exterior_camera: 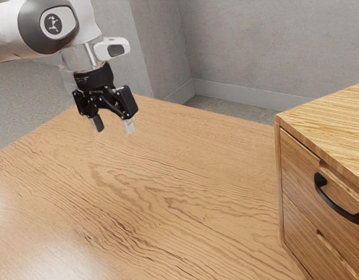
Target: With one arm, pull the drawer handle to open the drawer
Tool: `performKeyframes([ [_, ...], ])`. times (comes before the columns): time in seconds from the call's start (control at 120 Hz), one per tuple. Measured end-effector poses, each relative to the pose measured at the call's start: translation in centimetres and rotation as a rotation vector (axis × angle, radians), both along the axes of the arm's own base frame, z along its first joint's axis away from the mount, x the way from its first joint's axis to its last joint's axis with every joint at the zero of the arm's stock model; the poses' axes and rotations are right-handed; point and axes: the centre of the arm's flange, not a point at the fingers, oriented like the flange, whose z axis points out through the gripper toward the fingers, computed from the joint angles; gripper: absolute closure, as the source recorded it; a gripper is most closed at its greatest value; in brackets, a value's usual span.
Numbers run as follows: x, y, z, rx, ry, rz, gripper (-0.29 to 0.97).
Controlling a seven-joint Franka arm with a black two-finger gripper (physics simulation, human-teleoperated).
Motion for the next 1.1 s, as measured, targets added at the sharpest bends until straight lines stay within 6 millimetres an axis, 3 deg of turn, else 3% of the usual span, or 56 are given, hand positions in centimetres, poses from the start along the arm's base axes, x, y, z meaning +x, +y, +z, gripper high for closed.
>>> performKeyframes([
  [0.142, 0.8, 0.3, 1.2, 0.016, -0.091, 0.003, 0.00],
  [0.2, -1.1, 0.1, 7.8, 0.046, -0.227, -0.012, 0.00],
  [0.233, -3.9, -0.4, 13.0, 0.060, -0.329, -0.038, 0.00],
  [0.267, -6.7, -0.7, 16.5, 0.068, -0.399, -0.073, 0.00],
  [0.308, -8.9, -0.9, 18.8, 0.082, -0.443, -0.141, 0.00],
  [0.367, -10.2, -0.9, 19.8, 0.103, -0.463, -0.262, 0.00],
  [0.442, -10.2, -3.4, 19.7, 0.109, -0.460, -0.519, 0.00],
  [0.517, -6.9, -9.1, 16.8, 0.090, -0.402, -0.817, 0.00],
  [0.575, -5.9, -14.0, 15.5, 0.073, -0.385, -1.042, 0.00],
  [0.683, -6.7, -22.0, 14.9, 0.044, -0.404, -1.396, 0.00],
  [0.783, -8.7, -26.3, 15.7, 0.033, -0.456, -1.630, 0.00],
  [0.867, -9.9, -28.9, 16.1, 0.015, -0.501, -1.785, 0.00],
  [0.975, -11.2, -31.4, 12.9, -0.022, -0.473, -1.932, 0.00],
  [1.017, -10.6, -30.2, 11.4, -0.014, -0.465, -1.928, 0.00],
  [1.1, -7.4, -24.6, 8.4, 0.014, -0.450, -1.849, 0.00],
])
